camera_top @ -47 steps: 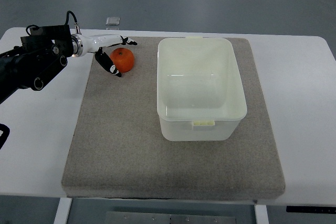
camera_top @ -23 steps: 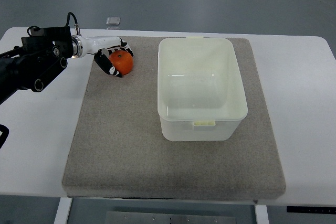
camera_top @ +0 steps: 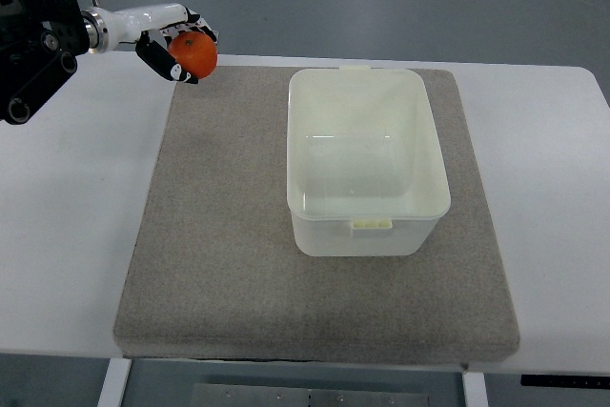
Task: Put orange in box with left hand
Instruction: 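Carry the orange with the left hand over the white box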
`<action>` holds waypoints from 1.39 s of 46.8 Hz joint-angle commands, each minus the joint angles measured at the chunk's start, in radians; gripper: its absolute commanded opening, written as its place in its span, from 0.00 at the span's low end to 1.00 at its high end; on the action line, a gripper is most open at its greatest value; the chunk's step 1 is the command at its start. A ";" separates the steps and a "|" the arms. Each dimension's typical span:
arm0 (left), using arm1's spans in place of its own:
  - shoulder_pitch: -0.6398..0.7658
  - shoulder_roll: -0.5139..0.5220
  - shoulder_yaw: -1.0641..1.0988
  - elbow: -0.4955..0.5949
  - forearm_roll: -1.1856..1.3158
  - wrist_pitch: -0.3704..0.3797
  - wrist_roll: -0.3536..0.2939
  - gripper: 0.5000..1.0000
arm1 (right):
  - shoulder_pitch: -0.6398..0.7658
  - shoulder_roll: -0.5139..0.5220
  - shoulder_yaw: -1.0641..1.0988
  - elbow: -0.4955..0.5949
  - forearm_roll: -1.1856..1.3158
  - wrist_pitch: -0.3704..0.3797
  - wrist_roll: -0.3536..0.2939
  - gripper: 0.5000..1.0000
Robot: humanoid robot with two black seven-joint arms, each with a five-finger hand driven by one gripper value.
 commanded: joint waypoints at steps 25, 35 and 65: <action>-0.002 0.228 -0.073 -0.448 -0.227 -0.152 0.001 0.00 | 0.000 0.000 0.000 0.000 0.000 0.000 0.000 0.85; -0.042 0.157 -0.062 -0.430 -0.226 -0.169 0.001 0.00 | 0.000 0.000 0.000 0.000 0.000 0.000 0.000 0.85; -0.120 -0.024 0.047 -0.491 -0.088 -0.238 0.001 0.00 | 0.000 0.000 0.000 0.000 0.000 0.000 0.000 0.85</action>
